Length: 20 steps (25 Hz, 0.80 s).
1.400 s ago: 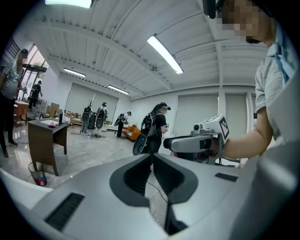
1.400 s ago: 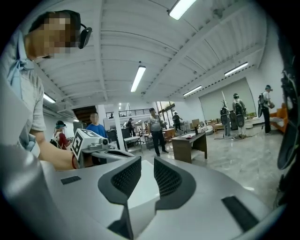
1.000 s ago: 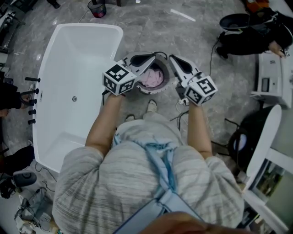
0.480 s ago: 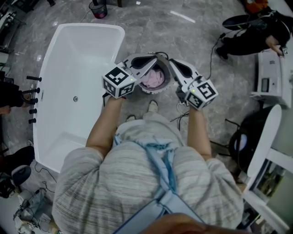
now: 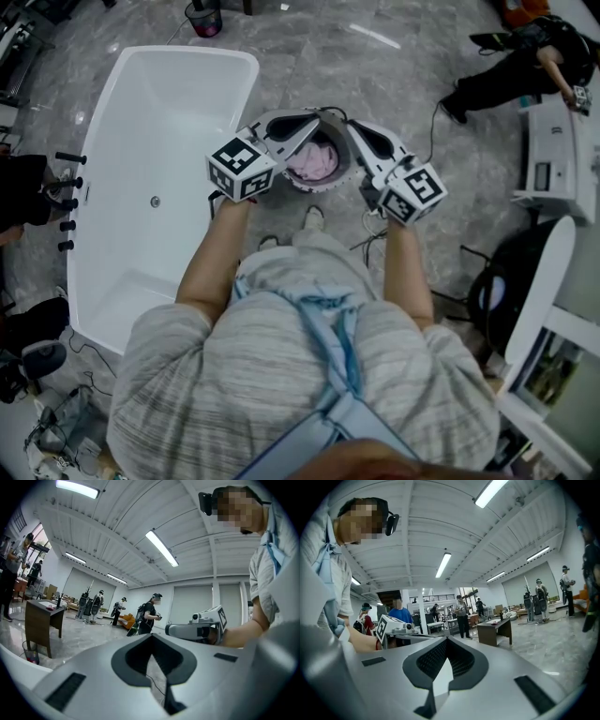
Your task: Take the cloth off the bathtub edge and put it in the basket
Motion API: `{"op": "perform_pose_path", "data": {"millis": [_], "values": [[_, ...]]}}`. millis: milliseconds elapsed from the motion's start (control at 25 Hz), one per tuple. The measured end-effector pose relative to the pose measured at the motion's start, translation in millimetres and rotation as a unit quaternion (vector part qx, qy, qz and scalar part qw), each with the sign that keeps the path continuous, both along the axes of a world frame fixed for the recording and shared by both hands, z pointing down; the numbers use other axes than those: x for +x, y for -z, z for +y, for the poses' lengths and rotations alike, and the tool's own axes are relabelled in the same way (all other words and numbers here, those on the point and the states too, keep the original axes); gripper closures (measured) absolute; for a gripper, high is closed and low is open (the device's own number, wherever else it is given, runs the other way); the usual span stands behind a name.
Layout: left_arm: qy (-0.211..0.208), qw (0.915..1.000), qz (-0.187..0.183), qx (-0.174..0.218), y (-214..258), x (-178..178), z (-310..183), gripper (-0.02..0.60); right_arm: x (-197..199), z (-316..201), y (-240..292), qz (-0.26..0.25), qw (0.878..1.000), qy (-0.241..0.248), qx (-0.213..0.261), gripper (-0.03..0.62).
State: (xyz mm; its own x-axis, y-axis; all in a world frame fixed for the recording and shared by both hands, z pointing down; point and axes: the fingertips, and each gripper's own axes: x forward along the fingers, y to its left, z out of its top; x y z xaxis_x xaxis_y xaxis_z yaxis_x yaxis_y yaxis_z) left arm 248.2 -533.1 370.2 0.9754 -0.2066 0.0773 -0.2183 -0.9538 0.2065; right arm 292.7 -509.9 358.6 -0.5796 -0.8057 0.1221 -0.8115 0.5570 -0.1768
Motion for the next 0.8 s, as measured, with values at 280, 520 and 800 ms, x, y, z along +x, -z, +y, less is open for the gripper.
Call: {"op": "perform_pose_path", "data": {"millis": [280,520,800], "values": [[0.0,1.0,0.003,-0.002,-0.5,-3.5,-1.7,0.578,-9.5,-3.3,0.0,0.01,1.0,0.013,0.0,0.589],[-0.005,1.0,0.006,-0.001,3.2,2.3,0.0,0.578,-5.3,-3.7,0.6,0.012,1.0,0.012,-0.001,0.589],[-0.007,0.9999,0.01,-0.004,2.3,5.4,-1.3,0.578,-0.5,-3.4,-3.0,0.014,1.0,0.009,-0.002,0.59]]}}
